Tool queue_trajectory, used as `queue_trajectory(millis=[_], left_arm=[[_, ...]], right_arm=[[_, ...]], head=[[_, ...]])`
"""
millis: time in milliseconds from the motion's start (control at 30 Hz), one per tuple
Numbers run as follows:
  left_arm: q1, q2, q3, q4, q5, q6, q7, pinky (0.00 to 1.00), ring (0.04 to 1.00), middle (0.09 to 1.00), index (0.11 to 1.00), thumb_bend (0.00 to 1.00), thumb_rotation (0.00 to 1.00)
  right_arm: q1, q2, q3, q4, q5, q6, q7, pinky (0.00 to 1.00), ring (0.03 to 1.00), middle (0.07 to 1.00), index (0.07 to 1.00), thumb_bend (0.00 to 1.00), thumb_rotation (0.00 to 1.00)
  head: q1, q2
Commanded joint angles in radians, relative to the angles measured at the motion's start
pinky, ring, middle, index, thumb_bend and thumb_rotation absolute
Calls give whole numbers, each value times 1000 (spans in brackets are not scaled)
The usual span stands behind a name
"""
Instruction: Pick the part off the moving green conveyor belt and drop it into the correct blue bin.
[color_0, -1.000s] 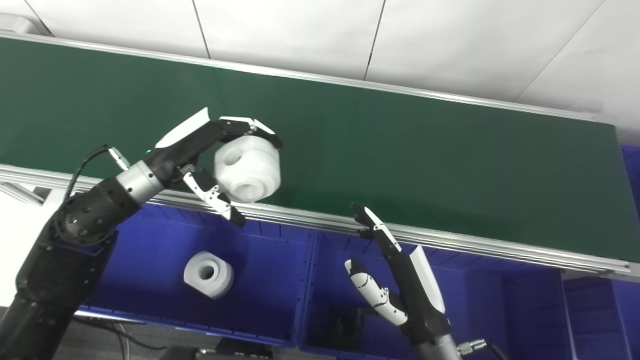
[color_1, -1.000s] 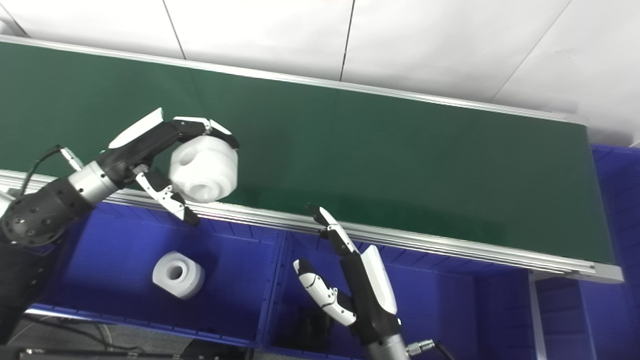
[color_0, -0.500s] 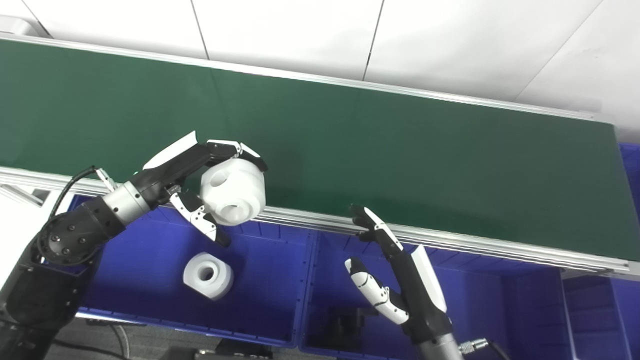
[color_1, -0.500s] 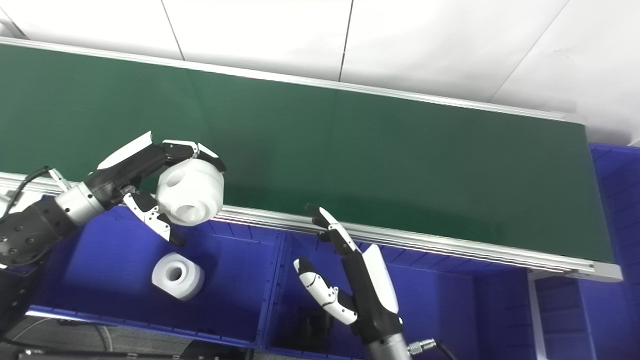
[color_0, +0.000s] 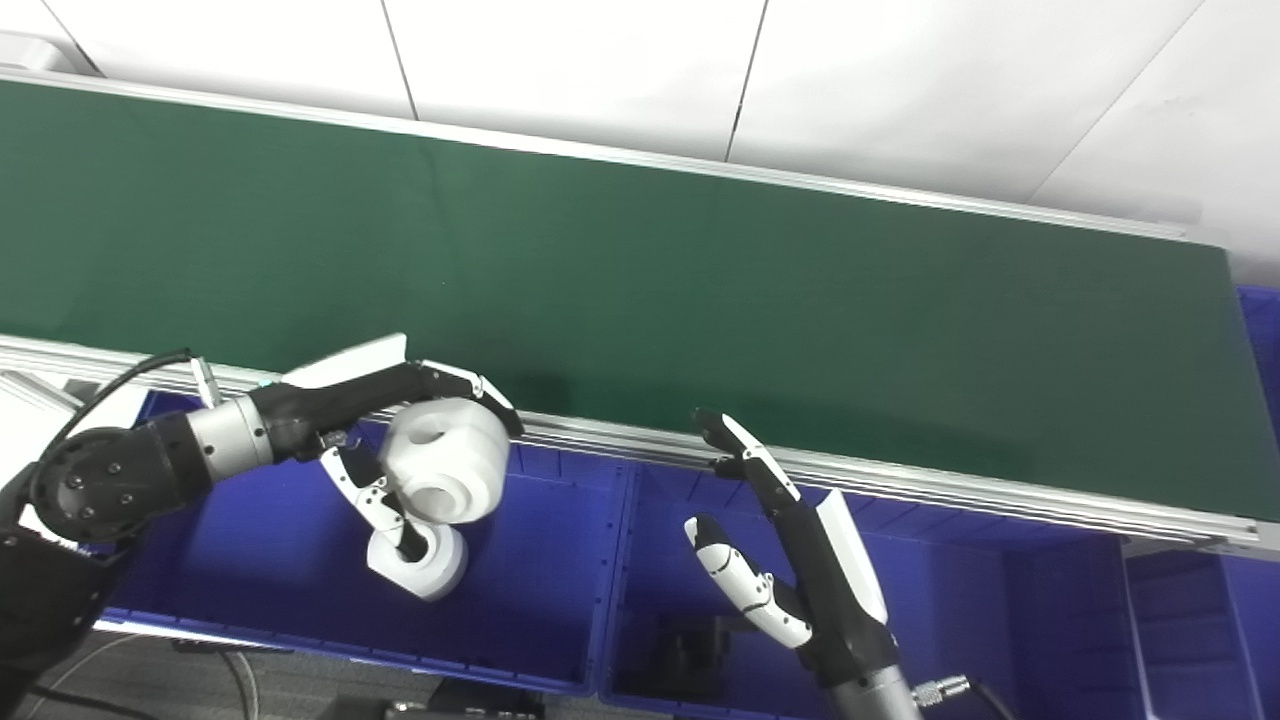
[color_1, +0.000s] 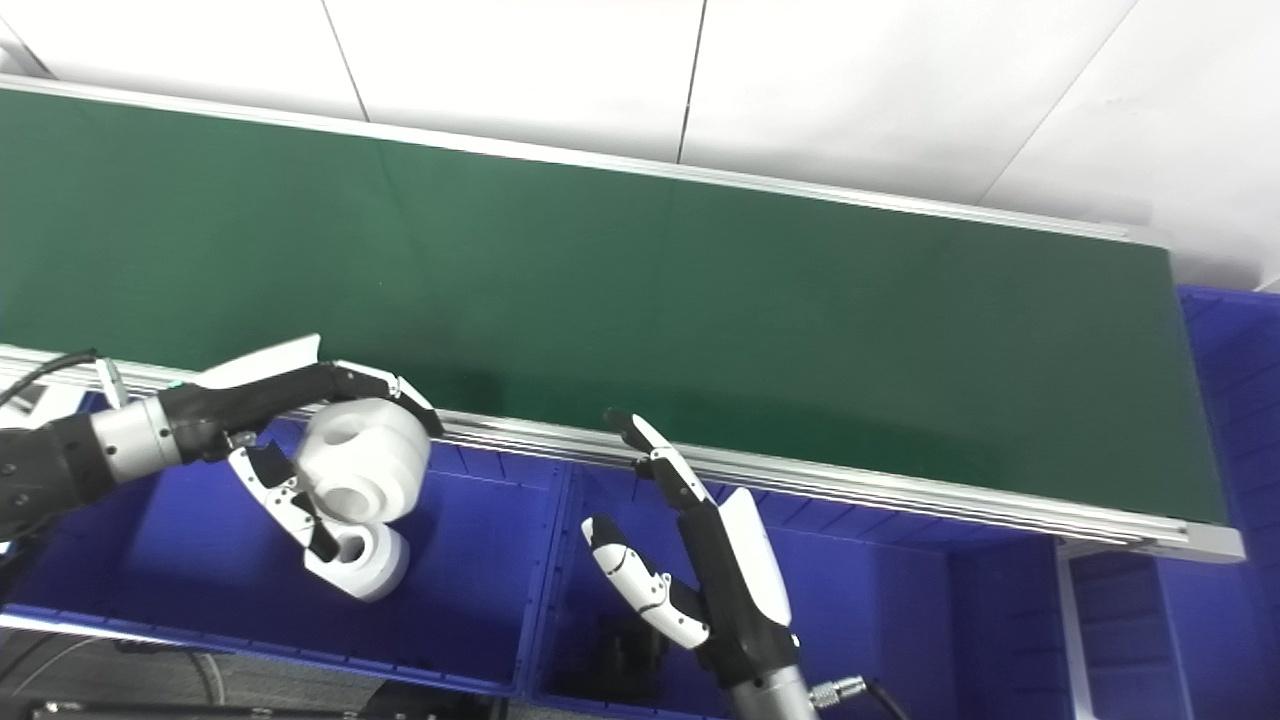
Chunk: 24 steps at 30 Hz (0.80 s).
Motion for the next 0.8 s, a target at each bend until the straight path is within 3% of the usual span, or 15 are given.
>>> queue_trajectory(millis=[0,167,333,467,633,767], left_arm=[[-14,2,4,-18,-27,-22,10,869,943,945,895,623,441],[-6,-16,1,-10,-33,-33,16,909,948,954,909,665,531],[-12,-56,-23,80,17,-98,33,943,953,947,912,682,506],[-18,-64,-47,113,37,-100,29,858,933,934,902,695,475],[-13,-62,-56,95,1,-84,23,824,908,926,903,695,494],[8,-85,-34,68,-36,-95,59,742,815,832,805,649,448]], right_arm=[[14,9,4,-23,11,-4,-6,842,901,910,902,324,784],[22,5,2,-20,19,-10,-7,825,890,911,904,325,773],[17,6,3,-22,19,-9,-4,822,888,910,901,317,771],[19,4,2,-31,18,1,0,835,896,910,903,319,769],[18,3,-1,-32,20,1,1,837,898,910,903,314,756],[16,6,-2,-30,17,1,-2,838,900,909,901,318,762]], head=[[1,-3],[0,-1],[-10,1],[-14,1],[-13,-1],[-39,0]])
